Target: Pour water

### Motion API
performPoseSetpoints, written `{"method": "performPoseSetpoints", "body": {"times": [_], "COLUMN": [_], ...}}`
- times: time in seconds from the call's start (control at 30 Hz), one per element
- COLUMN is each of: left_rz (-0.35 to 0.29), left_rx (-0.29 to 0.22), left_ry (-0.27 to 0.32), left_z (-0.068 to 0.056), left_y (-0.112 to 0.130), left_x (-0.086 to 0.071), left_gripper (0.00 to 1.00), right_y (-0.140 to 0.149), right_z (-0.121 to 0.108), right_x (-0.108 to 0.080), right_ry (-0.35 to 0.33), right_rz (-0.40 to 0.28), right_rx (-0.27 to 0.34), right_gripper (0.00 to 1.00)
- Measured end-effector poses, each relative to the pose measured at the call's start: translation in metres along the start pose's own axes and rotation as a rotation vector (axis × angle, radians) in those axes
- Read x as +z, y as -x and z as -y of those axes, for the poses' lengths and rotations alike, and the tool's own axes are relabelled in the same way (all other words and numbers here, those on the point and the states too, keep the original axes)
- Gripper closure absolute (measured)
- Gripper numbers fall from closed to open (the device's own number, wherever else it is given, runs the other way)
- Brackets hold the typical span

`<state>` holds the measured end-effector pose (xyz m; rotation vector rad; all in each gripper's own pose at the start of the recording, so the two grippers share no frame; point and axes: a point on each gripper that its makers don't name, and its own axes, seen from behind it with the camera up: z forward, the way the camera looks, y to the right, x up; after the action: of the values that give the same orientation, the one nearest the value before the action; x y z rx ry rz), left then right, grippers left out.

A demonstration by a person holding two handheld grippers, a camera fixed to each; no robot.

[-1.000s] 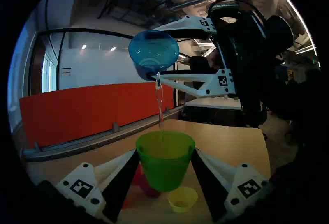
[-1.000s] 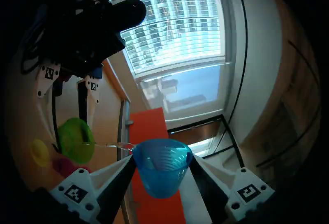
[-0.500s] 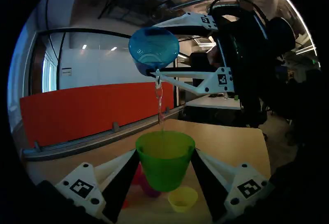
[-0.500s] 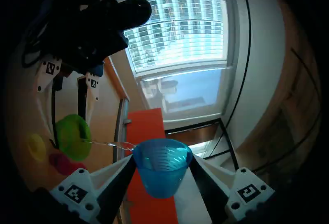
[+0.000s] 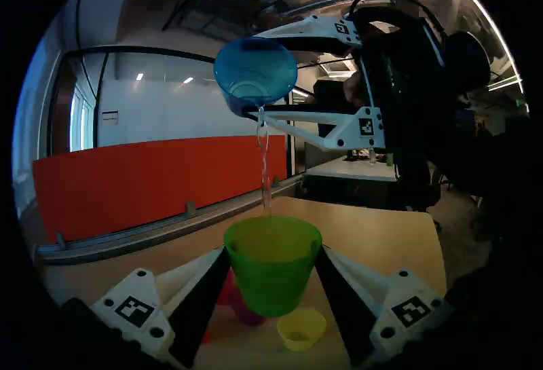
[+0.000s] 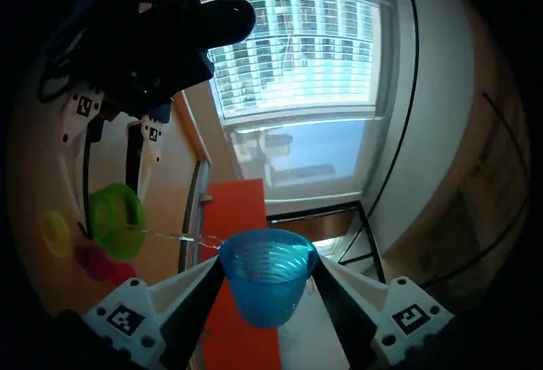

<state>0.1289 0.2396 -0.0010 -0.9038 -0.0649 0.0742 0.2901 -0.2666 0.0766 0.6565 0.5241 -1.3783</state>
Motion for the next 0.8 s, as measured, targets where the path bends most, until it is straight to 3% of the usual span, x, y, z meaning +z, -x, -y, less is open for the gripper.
{"method": "performPoseSetpoints", "body": {"times": [0.8], "left_rz": [0.001], "left_rx": [-0.006], "left_ry": [0.005], "left_z": [-0.0031], "left_y": [0.001], "left_x": [0.0028], "left_gripper": [0.15], "right_y": [-0.0065], "right_z": [-0.0044], "right_x": [-0.0016], "right_ry": [0.005], "right_rz": [0.0], "right_rx": [-0.099], "right_gripper": [0.09]}}
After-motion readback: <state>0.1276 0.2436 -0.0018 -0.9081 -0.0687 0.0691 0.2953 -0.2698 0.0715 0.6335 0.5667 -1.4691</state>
